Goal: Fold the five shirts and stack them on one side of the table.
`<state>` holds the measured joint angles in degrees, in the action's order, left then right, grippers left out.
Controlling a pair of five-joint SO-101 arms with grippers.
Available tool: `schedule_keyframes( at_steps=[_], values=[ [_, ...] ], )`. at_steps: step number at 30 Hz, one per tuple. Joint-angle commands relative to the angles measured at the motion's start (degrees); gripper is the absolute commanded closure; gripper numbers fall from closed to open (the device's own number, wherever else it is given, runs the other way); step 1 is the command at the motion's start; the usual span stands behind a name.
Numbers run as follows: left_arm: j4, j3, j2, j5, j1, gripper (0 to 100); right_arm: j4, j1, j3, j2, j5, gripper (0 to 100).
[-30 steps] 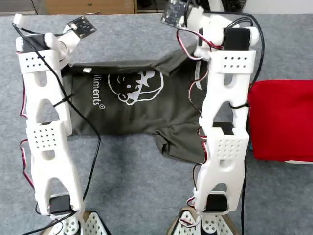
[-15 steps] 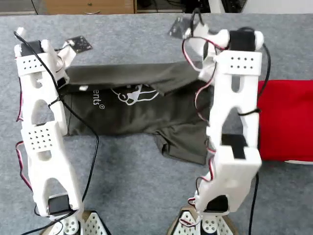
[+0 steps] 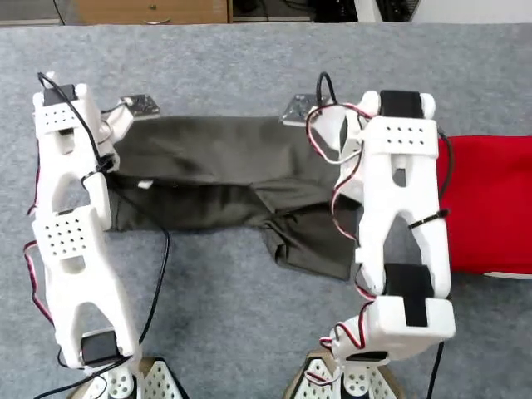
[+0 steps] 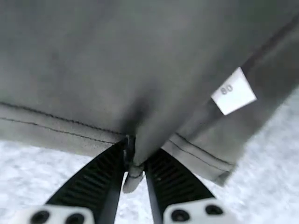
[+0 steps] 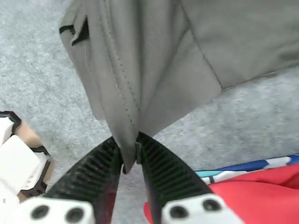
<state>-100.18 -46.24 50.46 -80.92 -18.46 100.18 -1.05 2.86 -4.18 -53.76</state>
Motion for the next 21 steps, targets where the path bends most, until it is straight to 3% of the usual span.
schedule_keyframes(
  at_steps=[1,6,16,21],
  values=[
    [-0.79,8.62,-9.63,-2.9,-0.79,98,-2.2,1.1,-2.86,3.03,0.88,99.7],
    [-0.53,20.4,-16.66,-4.48,-0.62,98,-2.64,1.01,-6.02,4.09,0.88,99.7],
    [1.41,21.89,-16.66,-3.87,-1.23,98,-3.6,1.27,-13.85,9.36,0.88,99.7],
    [3.78,23.91,-16.66,-2.55,-2.29,95,-3.78,4.88,-15.69,11.38,0.53,99.7]
  ],
)
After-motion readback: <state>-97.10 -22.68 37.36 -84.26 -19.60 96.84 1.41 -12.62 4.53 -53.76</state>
